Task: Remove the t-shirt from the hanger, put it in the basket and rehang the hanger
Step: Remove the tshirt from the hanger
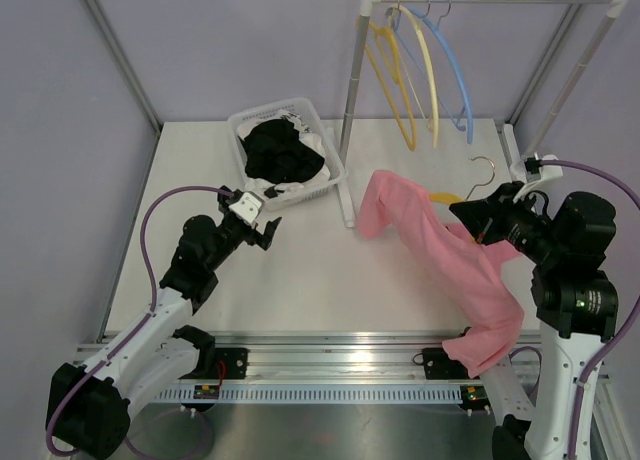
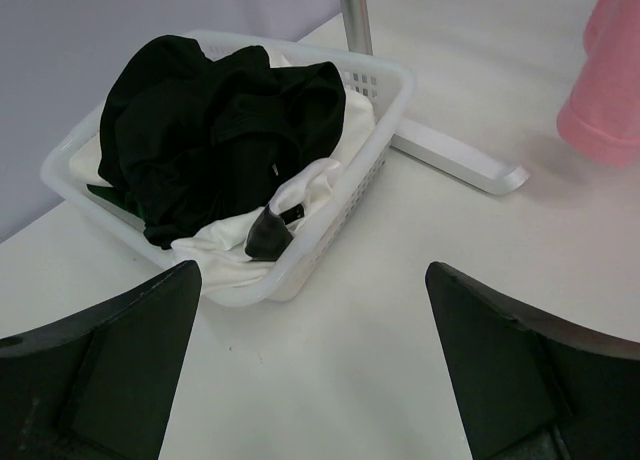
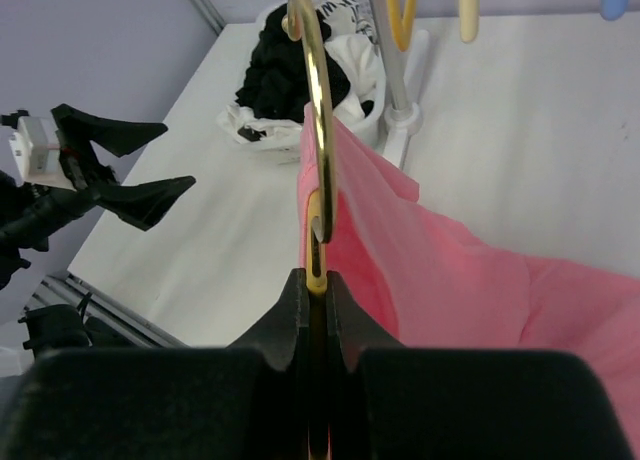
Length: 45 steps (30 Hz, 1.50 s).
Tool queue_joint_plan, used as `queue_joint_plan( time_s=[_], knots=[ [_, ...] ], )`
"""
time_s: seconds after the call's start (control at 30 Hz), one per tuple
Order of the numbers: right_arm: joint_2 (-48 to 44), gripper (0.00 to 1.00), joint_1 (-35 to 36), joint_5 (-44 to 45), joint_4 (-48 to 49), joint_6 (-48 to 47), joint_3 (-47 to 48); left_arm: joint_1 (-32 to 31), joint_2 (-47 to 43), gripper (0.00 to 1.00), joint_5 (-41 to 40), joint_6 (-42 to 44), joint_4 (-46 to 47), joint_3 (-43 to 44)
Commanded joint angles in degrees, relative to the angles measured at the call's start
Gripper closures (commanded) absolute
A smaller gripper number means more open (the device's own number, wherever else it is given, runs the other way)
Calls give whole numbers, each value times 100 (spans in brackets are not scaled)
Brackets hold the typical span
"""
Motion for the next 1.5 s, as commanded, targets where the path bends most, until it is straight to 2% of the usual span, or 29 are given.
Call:
queue_joint_plan(
  time_s=[0.0, 0.27, 0.43, 0.57, 0.73, 0.87, 1.1, 1.27, 1.47],
  knots=[
    [145, 100, 30, -647, 662, 153, 142, 2, -26, 1, 36, 1, 277, 20],
    [629, 100, 65, -1597, 1313, 285, 449, 2, 9, 1, 9, 18, 295, 20],
    [726, 100, 66, -2273, 2305, 889, 642, 2, 35, 1, 18, 27, 304, 28],
    [937, 100, 66, -2013, 2544, 1260, 1063, -6, 0, 1, 27, 27, 304, 11],
    [1350, 100, 66, -2117, 3290, 1796, 1363, 2, 9, 1, 53, 27, 313, 19],
    [1736, 100, 66, -1608, 3353, 1806, 1846, -6, 0, 1, 18, 36, 339, -7],
    [2580, 100, 179, -1387, 3844, 2350, 2391, 2, 9, 1, -183, -16, 461, 2],
    [2984, 100, 828, -1133, 3626, 2044, 2980, 2, -35, 1, -1035, -201, 812, -77],
    [3231, 100, 1611, -755, 3721, 1754, 3156, 11, -316, 1, -1142, -245, 972, -244]
  ],
)
